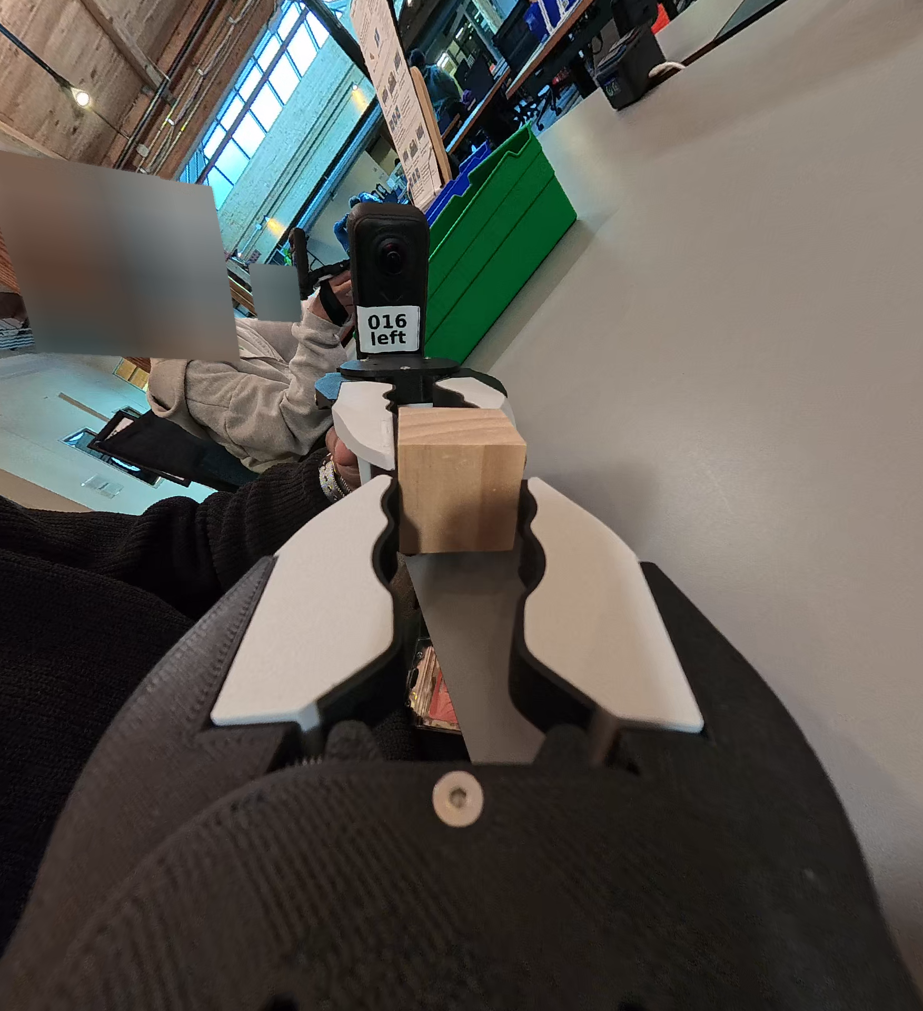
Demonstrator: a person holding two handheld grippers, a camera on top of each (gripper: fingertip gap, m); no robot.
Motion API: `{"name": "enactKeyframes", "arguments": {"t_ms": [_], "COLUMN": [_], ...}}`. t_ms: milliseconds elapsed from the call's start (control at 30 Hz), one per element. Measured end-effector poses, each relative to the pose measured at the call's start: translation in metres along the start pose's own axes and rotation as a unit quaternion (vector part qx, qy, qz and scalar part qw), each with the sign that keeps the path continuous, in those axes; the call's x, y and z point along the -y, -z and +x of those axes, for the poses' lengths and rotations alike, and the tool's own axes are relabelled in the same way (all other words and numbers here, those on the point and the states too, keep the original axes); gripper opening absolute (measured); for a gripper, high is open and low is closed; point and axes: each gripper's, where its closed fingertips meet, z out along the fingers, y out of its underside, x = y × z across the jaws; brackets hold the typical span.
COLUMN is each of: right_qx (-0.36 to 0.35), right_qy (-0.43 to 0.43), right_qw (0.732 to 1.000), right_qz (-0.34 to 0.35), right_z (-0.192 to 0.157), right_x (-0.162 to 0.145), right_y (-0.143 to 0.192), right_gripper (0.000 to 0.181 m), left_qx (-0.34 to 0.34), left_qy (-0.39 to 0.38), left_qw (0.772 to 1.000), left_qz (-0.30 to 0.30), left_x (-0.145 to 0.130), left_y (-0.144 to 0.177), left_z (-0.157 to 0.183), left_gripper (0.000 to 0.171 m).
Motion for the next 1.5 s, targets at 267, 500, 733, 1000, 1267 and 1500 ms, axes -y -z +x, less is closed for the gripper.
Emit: {"name": "enactKeyframes", "arguments": {"t_ms": [267,500,733,1000,1267,1500], "right_qx": [-0.002,-0.028,-0.14,-0.392,-0.276,-0.224], "right_qy": [0.01,0.08,0.258,0.386,0.407,0.412], "right_qw": [1.0,0.995,0.953,0.795,0.681,0.655], "right_qz": [0.011,0.049,0.072,-0.256,-0.543,-0.593], "right_z": [-0.002,-0.015,-0.027,0.102,0.176,0.201], "right_x": [0.005,0.029,0.111,0.164,0.101,0.083], "right_y": [0.002,0.017,0.103,0.252,0.293,0.294], "right_gripper": [0.042,0.042,0.042,0.042,0.043,0.043], "left_qx": [-0.013,-0.024,-0.006,0.009,0.008,-0.032], "left_qy": [0.022,0.022,0.01,0.003,-0.003,0.02], "left_qw": [1.0,0.999,1.0,1.0,1.0,0.999], "left_qz": [0.015,0.002,-0.008,0.019,-0.01,-0.007], "left_x": [0.005,0.002,0.002,0.012,-0.003,-0.011], "left_y": [0.003,0.002,0.006,0.012,0.0,-0.015], "left_z": [0.001,0.004,-0.003,-0.008,-0.014,-0.01], "left_gripper": [0.042,0.053,0.054,0.054,0.054,0.054]}}
